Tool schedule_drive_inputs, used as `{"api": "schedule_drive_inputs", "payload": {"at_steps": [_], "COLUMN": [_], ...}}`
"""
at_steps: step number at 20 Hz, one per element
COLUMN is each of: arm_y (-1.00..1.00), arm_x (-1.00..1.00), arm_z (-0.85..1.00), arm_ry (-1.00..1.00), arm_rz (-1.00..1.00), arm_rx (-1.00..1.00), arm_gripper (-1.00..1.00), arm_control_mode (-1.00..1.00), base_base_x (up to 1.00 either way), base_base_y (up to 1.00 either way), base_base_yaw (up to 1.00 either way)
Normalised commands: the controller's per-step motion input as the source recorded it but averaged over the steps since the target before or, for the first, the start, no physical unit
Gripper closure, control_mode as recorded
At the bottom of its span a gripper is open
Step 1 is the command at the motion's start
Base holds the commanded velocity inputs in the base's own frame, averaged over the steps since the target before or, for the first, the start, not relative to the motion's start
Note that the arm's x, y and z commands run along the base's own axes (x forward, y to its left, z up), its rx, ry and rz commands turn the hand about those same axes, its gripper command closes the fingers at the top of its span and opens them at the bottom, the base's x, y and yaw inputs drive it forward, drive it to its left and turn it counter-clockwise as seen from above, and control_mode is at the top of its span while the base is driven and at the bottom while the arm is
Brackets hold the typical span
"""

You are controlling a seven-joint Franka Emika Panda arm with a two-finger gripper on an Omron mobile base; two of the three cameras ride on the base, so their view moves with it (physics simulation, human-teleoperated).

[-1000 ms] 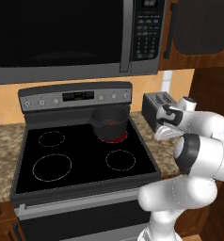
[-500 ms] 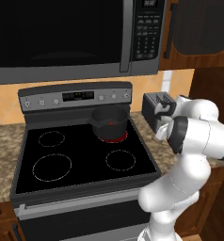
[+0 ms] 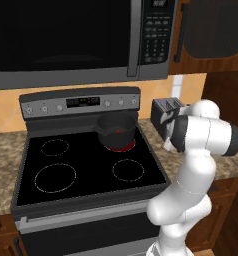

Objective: Put the bell pepper and sweet potato in the pot. Retrieve the spatula and lightly stir the vegetables in the pot.

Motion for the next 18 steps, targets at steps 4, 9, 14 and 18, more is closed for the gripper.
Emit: {"api": "schedule_drive_inputs", "payload": {"at_steps": [4, 9, 14, 18], "arm_y": [0.00, 0.00, 0.00, 0.00], "arm_x": [0.34, 0.20, 0.19, 0.18], "arm_z": [-0.17, -0.15, -0.14, -0.16], "arm_ry": [0.00, 0.00, 0.00, 0.00], "arm_rz": [0.00, 0.00, 0.00, 0.00], "arm_rx": [0.00, 0.00, 0.00, 0.00], "arm_gripper": [-1.00, -1.00, -1.00, 1.00], "arm_control_mode": [-1.00, -1.00, -1.00, -1.00], "base_base_x": [0.00, 0.00, 0.00, 0.00], "base_base_y": [0.00, 0.00, 0.00, 0.00], "base_base_yaw": [0.00, 0.00, 0.00, 0.00]}}
